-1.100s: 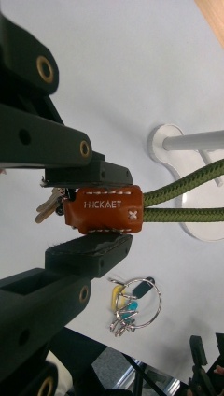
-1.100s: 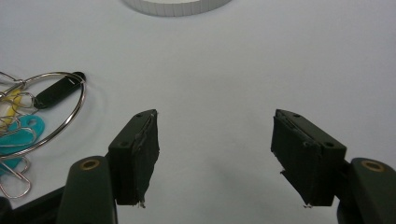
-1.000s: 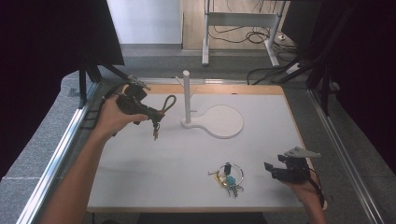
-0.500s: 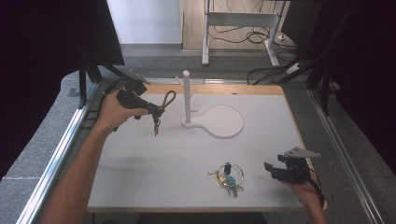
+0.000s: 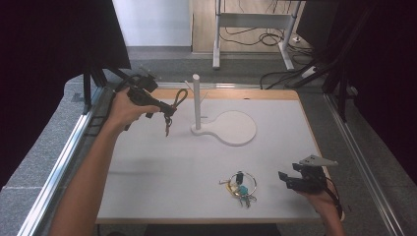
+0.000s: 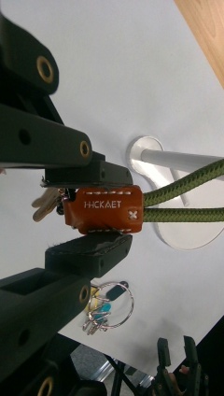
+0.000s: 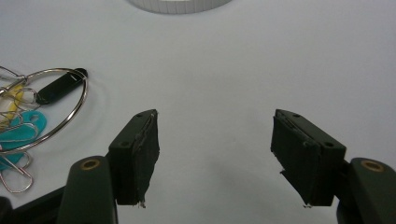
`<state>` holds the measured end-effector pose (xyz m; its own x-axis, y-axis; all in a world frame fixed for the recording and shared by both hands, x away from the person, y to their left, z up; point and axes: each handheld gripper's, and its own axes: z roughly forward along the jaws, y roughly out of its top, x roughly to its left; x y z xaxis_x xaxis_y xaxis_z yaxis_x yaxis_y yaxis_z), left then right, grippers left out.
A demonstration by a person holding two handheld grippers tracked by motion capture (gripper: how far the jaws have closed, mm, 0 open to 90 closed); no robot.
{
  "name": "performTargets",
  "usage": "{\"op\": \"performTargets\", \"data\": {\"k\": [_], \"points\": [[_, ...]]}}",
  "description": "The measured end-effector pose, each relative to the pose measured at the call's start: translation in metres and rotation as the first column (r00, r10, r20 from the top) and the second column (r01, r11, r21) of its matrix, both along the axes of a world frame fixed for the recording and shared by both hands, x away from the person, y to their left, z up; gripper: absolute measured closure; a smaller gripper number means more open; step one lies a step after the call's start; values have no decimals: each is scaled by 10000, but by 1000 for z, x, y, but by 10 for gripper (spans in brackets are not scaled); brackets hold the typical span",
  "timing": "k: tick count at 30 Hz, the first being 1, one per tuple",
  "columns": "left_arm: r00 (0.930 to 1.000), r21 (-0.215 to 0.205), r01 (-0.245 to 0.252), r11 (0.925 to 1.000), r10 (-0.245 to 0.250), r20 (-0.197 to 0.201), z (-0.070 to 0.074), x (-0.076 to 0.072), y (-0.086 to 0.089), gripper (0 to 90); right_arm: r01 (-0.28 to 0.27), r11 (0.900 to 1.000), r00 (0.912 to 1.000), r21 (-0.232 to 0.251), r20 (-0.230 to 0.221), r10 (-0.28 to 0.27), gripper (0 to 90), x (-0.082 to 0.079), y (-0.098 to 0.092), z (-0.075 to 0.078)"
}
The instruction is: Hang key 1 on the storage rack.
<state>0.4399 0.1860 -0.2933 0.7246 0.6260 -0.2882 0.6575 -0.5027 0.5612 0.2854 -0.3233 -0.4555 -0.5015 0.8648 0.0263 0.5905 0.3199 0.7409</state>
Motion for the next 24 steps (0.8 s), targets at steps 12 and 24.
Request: {"op": "performTargets", "data": {"k": [12, 24], "points": [[9993, -298, -276, 9992, 269, -242, 0, 18, 1, 673, 35, 10000, 10000, -62, 13, -35, 326, 0, 1, 0], [9992, -305, -388, 9988, 384, -146, 5, 26, 1, 672, 213, 9998, 9996, -35, 185, -212, 332, 0, -2, 1]]}}
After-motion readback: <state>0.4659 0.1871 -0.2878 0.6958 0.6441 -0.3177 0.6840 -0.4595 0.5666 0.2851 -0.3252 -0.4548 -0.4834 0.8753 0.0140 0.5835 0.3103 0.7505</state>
